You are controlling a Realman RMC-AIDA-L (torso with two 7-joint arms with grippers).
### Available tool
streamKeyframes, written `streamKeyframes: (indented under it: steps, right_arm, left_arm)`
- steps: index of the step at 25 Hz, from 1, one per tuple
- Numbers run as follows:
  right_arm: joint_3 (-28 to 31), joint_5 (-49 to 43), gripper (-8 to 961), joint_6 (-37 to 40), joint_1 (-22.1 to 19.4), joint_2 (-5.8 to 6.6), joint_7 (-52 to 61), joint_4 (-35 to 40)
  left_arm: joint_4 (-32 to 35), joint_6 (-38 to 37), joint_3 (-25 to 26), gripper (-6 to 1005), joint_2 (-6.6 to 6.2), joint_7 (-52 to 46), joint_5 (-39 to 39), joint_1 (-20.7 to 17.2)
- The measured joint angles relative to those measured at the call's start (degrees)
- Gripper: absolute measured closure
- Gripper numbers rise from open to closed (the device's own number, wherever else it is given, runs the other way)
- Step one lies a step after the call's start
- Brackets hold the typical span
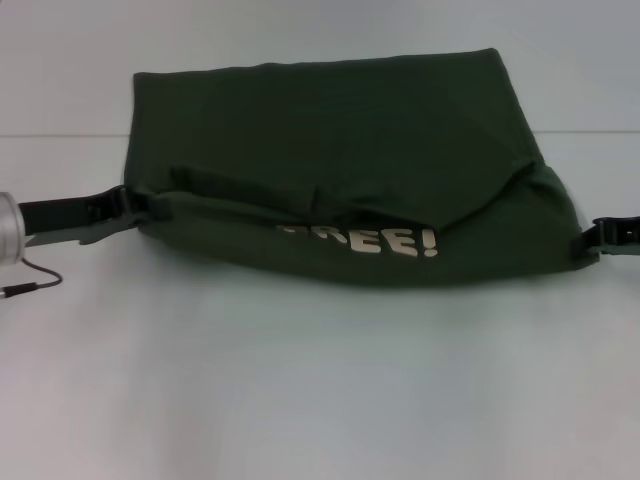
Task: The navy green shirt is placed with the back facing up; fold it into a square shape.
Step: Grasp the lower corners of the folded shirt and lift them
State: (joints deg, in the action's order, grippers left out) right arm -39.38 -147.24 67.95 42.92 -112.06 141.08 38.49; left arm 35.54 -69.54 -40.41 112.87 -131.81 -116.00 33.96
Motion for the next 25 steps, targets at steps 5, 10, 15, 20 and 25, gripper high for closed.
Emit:
streamKeyframes:
  steps: [5,10,15,20,25]
  right_arm:
    - [0.45,2.4,921,2.43,-3.34,0.55,0.2,3.39]
    - [0.79,3.6,920,3.36,-4.22,0.76,-0.07,3.61]
    - [0.91,4.08,919,6.56,-4.51,0.85,-0.33,3.84]
    - [2.01,4.15,919,17.7,-7.17,1.23,-0.52,7.35]
    - [2.38,4.17,918,29.01,-11.29,0.0,-0.46,13.91]
  left_arm:
    - [0.05,-0.68,0.38,894,-1.72,-1.47,-2.64,-0.05]
    - [-0.11,-0.26,0.38,888,-1.97,-1.59,-3.71,-0.04]
    - [0.77,-3.36,0.0,882,-1.71,-0.79,-4.17,-0.78]
    - [4.17,-15.45,0.19,876,-2.02,1.01,-5.73,-3.5]
    - [7.8,-26.47,0.51,870,-2.2,0.18,-10.39,-5.38]
